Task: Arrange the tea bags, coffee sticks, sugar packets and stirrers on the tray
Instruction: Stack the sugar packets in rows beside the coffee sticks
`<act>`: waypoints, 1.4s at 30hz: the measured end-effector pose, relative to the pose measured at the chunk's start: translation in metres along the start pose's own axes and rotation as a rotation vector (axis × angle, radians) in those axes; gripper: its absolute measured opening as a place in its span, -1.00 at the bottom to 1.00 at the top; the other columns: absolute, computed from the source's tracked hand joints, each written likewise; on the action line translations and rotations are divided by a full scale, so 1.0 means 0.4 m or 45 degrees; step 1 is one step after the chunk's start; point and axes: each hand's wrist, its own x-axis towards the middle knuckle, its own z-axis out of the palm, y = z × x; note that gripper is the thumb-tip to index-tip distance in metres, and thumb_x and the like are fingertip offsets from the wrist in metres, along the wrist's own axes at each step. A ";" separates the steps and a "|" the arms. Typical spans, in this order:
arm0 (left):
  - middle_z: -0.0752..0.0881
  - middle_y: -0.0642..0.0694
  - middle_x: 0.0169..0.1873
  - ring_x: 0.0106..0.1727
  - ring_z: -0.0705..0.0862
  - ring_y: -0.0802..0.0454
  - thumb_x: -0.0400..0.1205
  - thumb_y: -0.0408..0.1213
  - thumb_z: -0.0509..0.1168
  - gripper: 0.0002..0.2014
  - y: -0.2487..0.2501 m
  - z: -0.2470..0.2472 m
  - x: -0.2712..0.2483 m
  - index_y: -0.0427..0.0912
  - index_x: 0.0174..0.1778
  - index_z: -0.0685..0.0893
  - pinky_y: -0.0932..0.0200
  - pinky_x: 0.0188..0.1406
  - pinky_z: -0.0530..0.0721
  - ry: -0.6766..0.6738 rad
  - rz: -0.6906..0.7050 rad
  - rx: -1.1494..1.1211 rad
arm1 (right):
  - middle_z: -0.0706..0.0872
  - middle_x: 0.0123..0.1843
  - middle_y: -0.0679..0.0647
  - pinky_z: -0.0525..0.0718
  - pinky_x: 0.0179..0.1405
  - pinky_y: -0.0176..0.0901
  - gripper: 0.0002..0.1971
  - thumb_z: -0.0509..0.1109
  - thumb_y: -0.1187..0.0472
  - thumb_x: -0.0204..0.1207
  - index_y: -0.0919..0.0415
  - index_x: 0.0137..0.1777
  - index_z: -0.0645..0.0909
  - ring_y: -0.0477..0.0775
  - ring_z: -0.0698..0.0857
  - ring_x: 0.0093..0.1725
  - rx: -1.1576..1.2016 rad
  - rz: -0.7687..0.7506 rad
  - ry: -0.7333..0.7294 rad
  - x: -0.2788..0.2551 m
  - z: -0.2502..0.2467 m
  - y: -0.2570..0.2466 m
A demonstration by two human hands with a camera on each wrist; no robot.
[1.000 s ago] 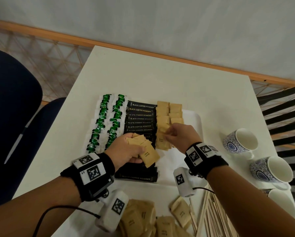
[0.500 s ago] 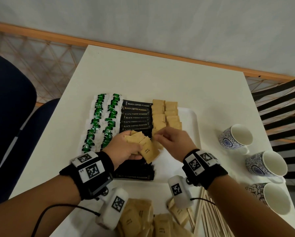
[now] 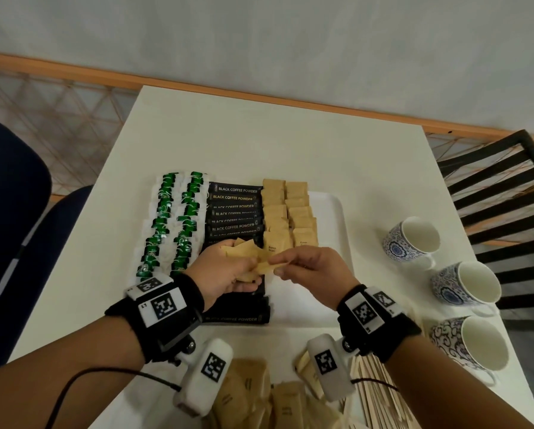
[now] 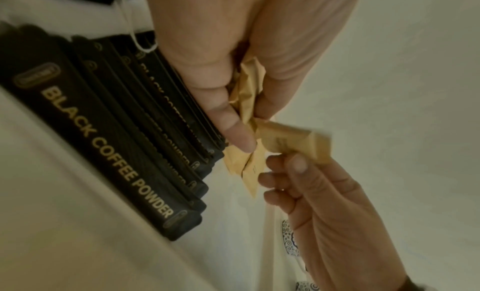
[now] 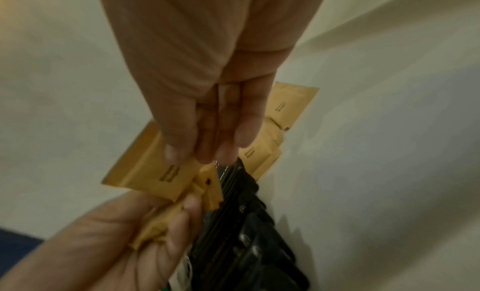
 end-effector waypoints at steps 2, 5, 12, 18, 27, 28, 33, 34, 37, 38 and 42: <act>0.72 -0.28 -0.07 -0.21 0.76 -0.08 0.60 -0.54 0.26 -0.80 0.004 0.004 -0.001 -0.22 0.09 0.58 0.12 -0.23 0.81 -0.013 -0.015 0.039 | 0.74 -0.30 -0.14 0.65 -0.19 -0.22 -0.84 0.57 0.27 0.37 -0.04 -0.25 0.74 -0.14 0.66 -0.26 0.019 0.035 0.179 0.011 -0.020 0.010; 0.67 -0.30 0.10 -0.03 0.77 -0.17 0.60 -0.63 0.11 -0.63 0.009 0.002 0.000 -0.17 0.22 0.53 0.07 -0.09 0.79 -0.007 -0.054 0.034 | 0.75 -0.29 -0.02 0.67 -0.27 -0.17 -0.95 0.52 0.20 0.45 0.16 -0.18 0.71 -0.04 0.68 -0.25 -0.002 0.226 0.302 0.029 -0.064 0.034; 0.59 -0.26 0.19 0.09 0.70 -0.18 0.61 -0.61 0.24 -0.61 0.014 -0.013 -0.003 -0.19 0.32 0.48 0.03 -0.07 0.78 0.022 -0.020 -0.068 | 0.72 -0.38 0.12 0.72 -0.37 -0.08 -0.89 0.49 0.18 0.48 0.20 -0.16 0.66 0.04 0.64 -0.43 -0.192 0.448 0.471 0.061 -0.117 0.097; 0.57 -0.32 0.26 0.12 0.70 -0.27 0.62 -0.60 0.21 -0.66 0.020 -0.015 -0.001 -0.19 0.25 0.51 0.00 -0.11 0.80 0.022 -0.086 -0.151 | 0.77 -0.32 0.15 0.76 -0.34 -0.04 -0.79 0.55 0.09 0.41 0.12 -0.06 0.63 0.06 0.68 -0.43 -0.269 0.474 0.529 0.078 -0.109 0.108; 0.52 -0.34 0.33 0.24 0.63 -0.29 0.59 -0.70 0.18 -0.55 0.016 -0.013 0.000 -0.22 0.34 0.47 -0.01 -0.08 0.78 -0.037 -0.105 -0.114 | 0.77 -0.31 0.07 0.79 -0.26 0.02 -0.73 0.55 0.00 0.40 0.08 0.00 0.62 0.05 0.71 -0.38 -0.313 0.459 0.490 0.083 -0.104 0.107; 0.53 -0.35 0.31 0.23 0.64 -0.29 0.59 -0.69 0.21 -0.57 0.013 -0.014 0.001 -0.22 0.32 0.48 0.00 -0.09 0.79 -0.035 -0.102 -0.118 | 0.77 -0.29 0.09 0.78 -0.27 0.01 -0.72 0.55 0.00 0.40 0.08 0.02 0.62 0.05 0.71 -0.39 -0.313 0.460 0.490 0.083 -0.105 0.107; 0.61 -0.33 0.23 0.14 0.70 -0.25 0.53 -0.66 0.32 -0.66 0.013 -0.017 -0.001 -0.16 0.09 0.56 0.03 -0.17 0.81 0.000 -0.061 -0.104 | 0.72 -0.23 0.07 0.63 -0.39 -0.25 -0.64 0.45 -0.07 0.48 0.05 0.19 0.56 0.04 0.73 -0.37 -0.406 0.426 0.564 0.067 -0.105 0.097; 0.62 -0.32 0.21 0.12 0.71 -0.24 0.52 -0.65 0.34 -0.65 0.013 -0.018 -0.001 -0.16 0.09 0.56 0.04 -0.18 0.81 0.005 -0.050 -0.103 | 0.71 -0.26 0.05 0.65 -0.33 -0.21 -0.66 0.43 -0.05 0.50 0.04 0.21 0.56 0.03 0.73 -0.34 -0.413 0.379 0.587 0.062 -0.102 0.090; 0.66 -0.29 0.15 0.03 0.74 -0.17 0.50 -0.63 0.38 -0.62 0.007 -0.020 0.002 -0.19 0.15 0.56 0.09 -0.24 0.82 0.012 -0.022 -0.076 | 0.70 -0.27 -0.08 0.58 -0.28 -0.35 -0.79 0.39 -0.06 0.53 -0.06 0.11 0.62 -0.14 0.67 -0.29 -0.389 0.206 0.464 0.044 -0.074 0.052; 0.68 -0.28 0.12 -0.01 0.75 -0.14 0.49 -0.62 0.40 -0.60 0.005 -0.019 0.001 -0.21 0.19 0.56 0.12 -0.28 0.81 0.014 -0.013 -0.054 | 0.72 -0.21 -0.12 0.58 -0.25 -0.38 -0.81 0.38 -0.09 0.52 -0.11 0.08 0.65 -0.20 0.68 -0.24 -0.383 0.166 0.365 0.039 -0.059 0.039; 0.72 -0.25 0.03 -0.08 0.77 -0.09 0.45 -0.60 0.45 -0.61 0.004 -0.009 -0.004 -0.18 0.12 0.58 0.19 -0.34 0.78 0.019 0.033 -0.017 | 0.76 -0.10 -0.16 0.57 -0.21 -0.38 -0.74 0.41 -0.08 0.51 -0.13 0.18 0.68 -0.22 0.70 -0.17 -0.362 0.171 0.034 0.034 -0.009 0.000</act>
